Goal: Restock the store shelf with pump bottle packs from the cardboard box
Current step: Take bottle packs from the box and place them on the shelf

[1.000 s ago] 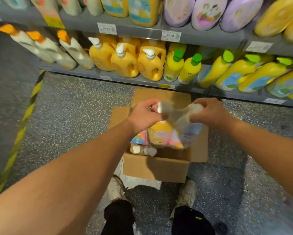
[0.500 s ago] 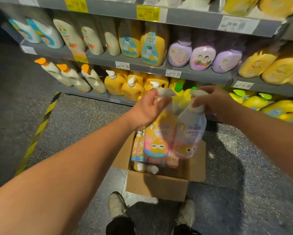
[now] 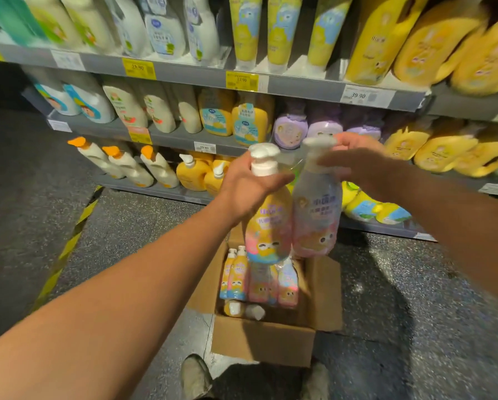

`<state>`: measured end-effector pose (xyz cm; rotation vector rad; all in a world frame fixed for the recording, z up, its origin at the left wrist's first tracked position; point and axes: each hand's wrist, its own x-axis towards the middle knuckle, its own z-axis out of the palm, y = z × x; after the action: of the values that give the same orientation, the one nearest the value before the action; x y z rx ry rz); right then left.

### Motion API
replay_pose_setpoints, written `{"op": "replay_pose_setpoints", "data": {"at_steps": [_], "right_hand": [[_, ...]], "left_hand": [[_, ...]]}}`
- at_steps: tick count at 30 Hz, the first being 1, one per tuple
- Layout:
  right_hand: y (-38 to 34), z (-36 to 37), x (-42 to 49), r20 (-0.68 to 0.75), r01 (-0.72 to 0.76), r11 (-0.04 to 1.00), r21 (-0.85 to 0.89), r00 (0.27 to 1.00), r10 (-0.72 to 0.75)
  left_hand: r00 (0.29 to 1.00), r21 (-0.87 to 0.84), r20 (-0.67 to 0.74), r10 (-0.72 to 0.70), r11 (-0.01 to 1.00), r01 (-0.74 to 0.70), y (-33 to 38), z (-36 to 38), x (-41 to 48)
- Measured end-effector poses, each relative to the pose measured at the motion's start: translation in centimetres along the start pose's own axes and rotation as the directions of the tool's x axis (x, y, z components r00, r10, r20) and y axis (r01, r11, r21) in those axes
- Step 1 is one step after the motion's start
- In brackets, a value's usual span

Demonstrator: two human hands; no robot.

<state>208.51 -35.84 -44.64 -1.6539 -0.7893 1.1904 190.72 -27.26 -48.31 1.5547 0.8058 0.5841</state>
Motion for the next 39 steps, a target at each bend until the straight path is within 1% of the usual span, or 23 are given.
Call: {"op": "replay_pose_setpoints", "data": {"at_steps": [1,3,5,10,13,15,17,20,22,24,26,27,29,31,36,39], "right_hand": [[-0.1,-0.5,-0.1,0.068,-0.002,1.000,0.029,0.998,0.000],[0.2,-0.9,-0.8,0.178,-0.057,0.998,0.005,0.982,0.055],[1.1,-0.5,-1.4,0.194,-0.077,0.997,-0.002,0.978,0.076],[0.1,1.5,-2.3,0.044,0.111,0.993,0.034,0.993,-0.112],[-1.2,2.3,-2.9,-0.050,0.142,0.979,0.149,0.990,-0.135],[-2.2,2.7,-3.4,-0.103,0.184,0.964,0.194,0.981,-0.166],[-3.3,2.8,-4.0,-0.154,0.229,0.948,0.219,0.968,-0.198],[-4.9,2.4,-4.5,-0.233,0.286,0.933,0.220,0.944,-0.234],[-6.0,1.9,-4.5,-0.295,0.290,0.931,0.223,0.930,-0.219],[-7.3,1.3,-4.6,-0.308,0.299,0.913,0.276,0.928,-0.210],[-8.5,0.6,-4.8,-0.301,0.316,0.892,0.323,0.928,-0.220],[-9.1,0.2,-5.0,-0.296,0.329,0.887,0.324,0.926,-0.236],[-10.3,-0.9,-5.5,-0.284,0.337,0.889,0.310,0.925,-0.252],[-11.3,-2.1,-6.3,-0.274,0.329,0.899,0.289,0.928,-0.251],[-13.6,-4.6,-8.7,-0.250,0.318,0.918,0.237,0.933,-0.259],[-15.4,-5.5,-9.3,-0.263,0.322,0.923,0.212,0.928,-0.263]], "left_hand": [[0.999,-0.042,-0.024,-0.027,0.999,0.026,0.7,-0.2,0.1],[0.995,-0.119,-0.071,-0.068,0.991,0.060,2.1,-0.7,0.4],[0.991,-0.136,-0.102,-0.086,0.988,0.071,3.5,-1.2,0.7],[0.993,-0.146,-0.070,-0.094,0.986,0.083,6.1,-3.0,1.3],[0.995,-0.175,-0.042,-0.094,0.981,0.085,7.9,-3.7,1.6],[0.996,-0.179,-0.001,-0.087,0.980,0.086,9.6,-4.2,1.8],[0.995,-0.197,0.063,-0.074,0.977,0.085,11.4,-4.9,2.0],[0.987,-0.272,0.138,-0.078,0.956,0.114,13.4,-6.0,2.3],[0.979,-0.214,0.172,-0.106,0.967,0.142,13.5,-6.2,1.8],[0.973,-0.173,0.193,-0.127,0.972,0.162,13.2,-5.5,0.9],[0.974,-0.197,0.197,-0.108,0.969,0.147,13.2,-4.4,0.3],[0.981,-0.206,0.175,-0.088,0.971,0.124,13.6,-3.8,0.1],[0.992,-0.205,0.115,-0.042,0.977,0.065,14.9,-2.7,-0.3],[0.996,-0.209,0.079,-0.029,0.977,0.045,16.2,-1.7,-0.6],[0.999,-0.196,0.053,-0.011,0.980,0.021,18.6,0.3,-1.2],[0.999,-0.209,0.041,-0.013,0.978,0.022,20.4,0.7,-0.7]]}}
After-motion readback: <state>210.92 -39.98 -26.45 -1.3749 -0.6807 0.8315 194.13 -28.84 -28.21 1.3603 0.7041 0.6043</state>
